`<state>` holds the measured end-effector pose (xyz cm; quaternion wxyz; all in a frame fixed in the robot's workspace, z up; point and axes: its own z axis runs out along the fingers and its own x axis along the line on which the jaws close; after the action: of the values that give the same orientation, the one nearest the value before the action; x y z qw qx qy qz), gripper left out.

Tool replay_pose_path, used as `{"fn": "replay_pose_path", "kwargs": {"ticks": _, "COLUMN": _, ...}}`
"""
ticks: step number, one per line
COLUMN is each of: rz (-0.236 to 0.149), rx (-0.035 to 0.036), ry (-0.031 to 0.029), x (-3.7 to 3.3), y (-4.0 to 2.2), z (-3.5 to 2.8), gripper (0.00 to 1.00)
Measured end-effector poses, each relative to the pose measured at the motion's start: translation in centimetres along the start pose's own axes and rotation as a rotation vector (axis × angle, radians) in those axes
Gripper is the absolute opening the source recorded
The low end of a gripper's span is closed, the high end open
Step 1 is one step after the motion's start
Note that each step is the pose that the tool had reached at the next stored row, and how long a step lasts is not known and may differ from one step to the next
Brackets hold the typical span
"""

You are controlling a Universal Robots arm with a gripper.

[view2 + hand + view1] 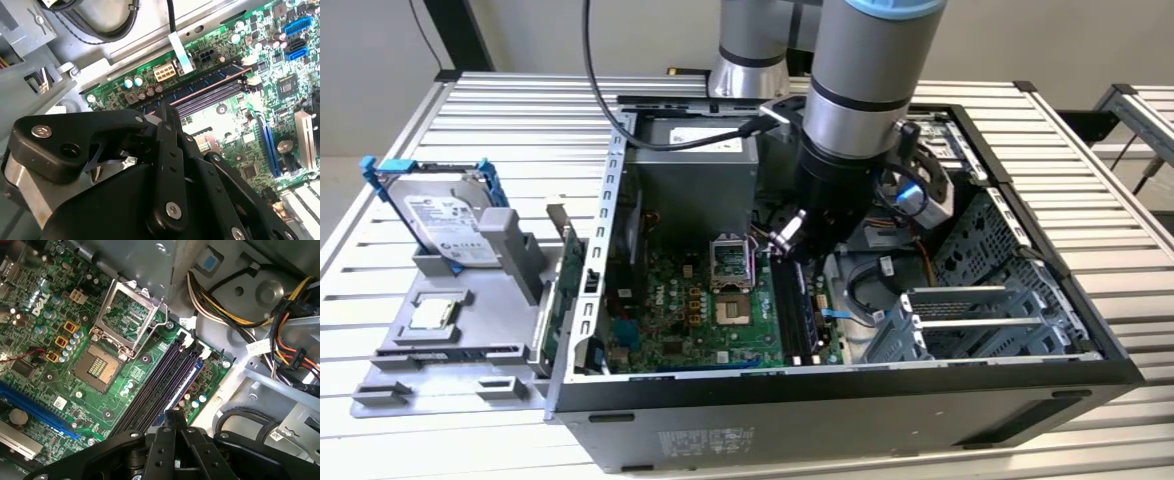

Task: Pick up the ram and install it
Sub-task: 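Press down the ram until it locks into place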

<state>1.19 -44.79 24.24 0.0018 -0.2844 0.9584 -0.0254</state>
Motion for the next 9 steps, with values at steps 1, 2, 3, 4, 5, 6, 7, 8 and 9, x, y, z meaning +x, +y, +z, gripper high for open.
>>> {"fn": "replay_pose_path", "kwargs": {"ticks": 1, "rz": -0.006, "rx": 0.0000, "ry": -0.0004, "x": 0.02, "y": 0.02, "z": 0.04, "gripper": 0.00}}
{"fn": "replay_pose_path", "kwargs": {"ticks": 2, "rz": -0.012, "rx": 0.0001, "ry": -0.0006, "x": 0.04, "y": 0.03, "z": 0.07, "gripper": 0.00}}
{"fn": "replay_pose_path", "kwargs": {"ticks": 3, "rz": -0.019, "rx": 0.0004, "ry": -0.0008, "x": 0.05, "y": 0.03, "z": 0.08, "gripper": 0.00}}
{"fn": "replay_pose_path", "kwargs": {"ticks": 4, "rz": -0.031, "rx": 0.0006, "ry": -0.0013, "x": 0.05, "y": 0.03, "z": 0.09, "gripper": 0.00}}
{"fn": "replay_pose_path", "kwargs": {"ticks": 5, "rz": -0.045, "rx": 0.0007, "ry": -0.0021, "x": 0.06, "y": 0.04, "z": 0.10, "gripper": 0.00}}
{"fn": "replay_pose_path", "kwargs": {"ticks": 6, "rz": -0.060, "rx": 0.0007, "ry": -0.0030, "x": 0.06, "y": 0.04, "z": 0.11, "gripper": 0.00}}
{"fn": "replay_pose_path", "kwargs": {"ticks": 7, "rz": -0.073, "rx": 0.0007, "ry": -0.0037, "x": 0.05, "y": 0.05, "z": 0.12, "gripper": 0.00}}
{"fn": "replay_pose_path", "kwargs": {"ticks": 8, "rz": -0.085, "rx": 0.0008, "ry": -0.0043, "x": 0.05, "y": 0.05, "z": 0.12, "gripper": 0.00}}
{"fn": "replay_pose_path", "kwargs": {"ticks": 9, "rz": -0.095, "rx": 0.0009, "ry": -0.0048, "x": 0.05, "y": 0.05, "z": 0.13, "gripper": 0.00}}
